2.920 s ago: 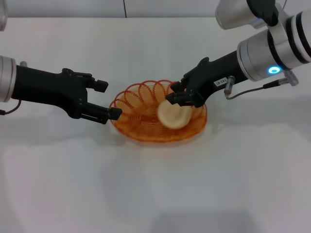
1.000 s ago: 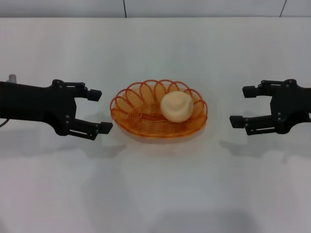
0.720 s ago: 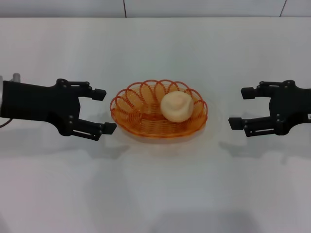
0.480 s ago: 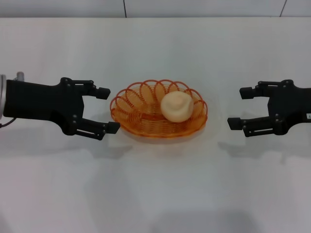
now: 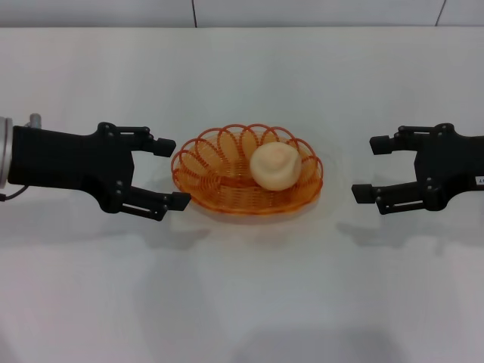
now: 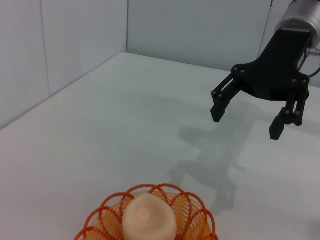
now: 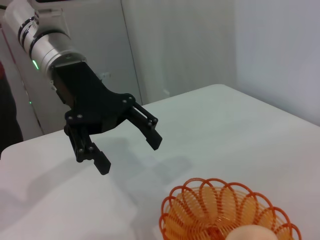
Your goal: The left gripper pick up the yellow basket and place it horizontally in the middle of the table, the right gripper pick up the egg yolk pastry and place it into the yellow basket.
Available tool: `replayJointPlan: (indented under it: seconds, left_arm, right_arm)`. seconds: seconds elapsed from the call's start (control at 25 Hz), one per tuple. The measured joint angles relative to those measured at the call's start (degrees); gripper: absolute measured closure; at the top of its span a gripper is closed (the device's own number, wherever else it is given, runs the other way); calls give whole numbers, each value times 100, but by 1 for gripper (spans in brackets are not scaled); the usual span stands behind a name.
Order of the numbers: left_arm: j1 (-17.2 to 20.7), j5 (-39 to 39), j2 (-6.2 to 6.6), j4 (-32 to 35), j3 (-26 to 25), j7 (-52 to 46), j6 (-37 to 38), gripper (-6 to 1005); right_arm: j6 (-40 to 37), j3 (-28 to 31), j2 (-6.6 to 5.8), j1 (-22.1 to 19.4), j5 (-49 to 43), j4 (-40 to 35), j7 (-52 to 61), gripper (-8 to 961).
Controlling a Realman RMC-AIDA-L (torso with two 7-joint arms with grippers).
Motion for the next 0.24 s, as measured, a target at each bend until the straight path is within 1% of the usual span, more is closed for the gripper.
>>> replayJointPlan:
  seconds: [0.24]
  left_arm:
    - [0,-12,-1,3,-15,0,6,112]
  right_arm:
    - [-60,13,0,6,0,-7,29,96]
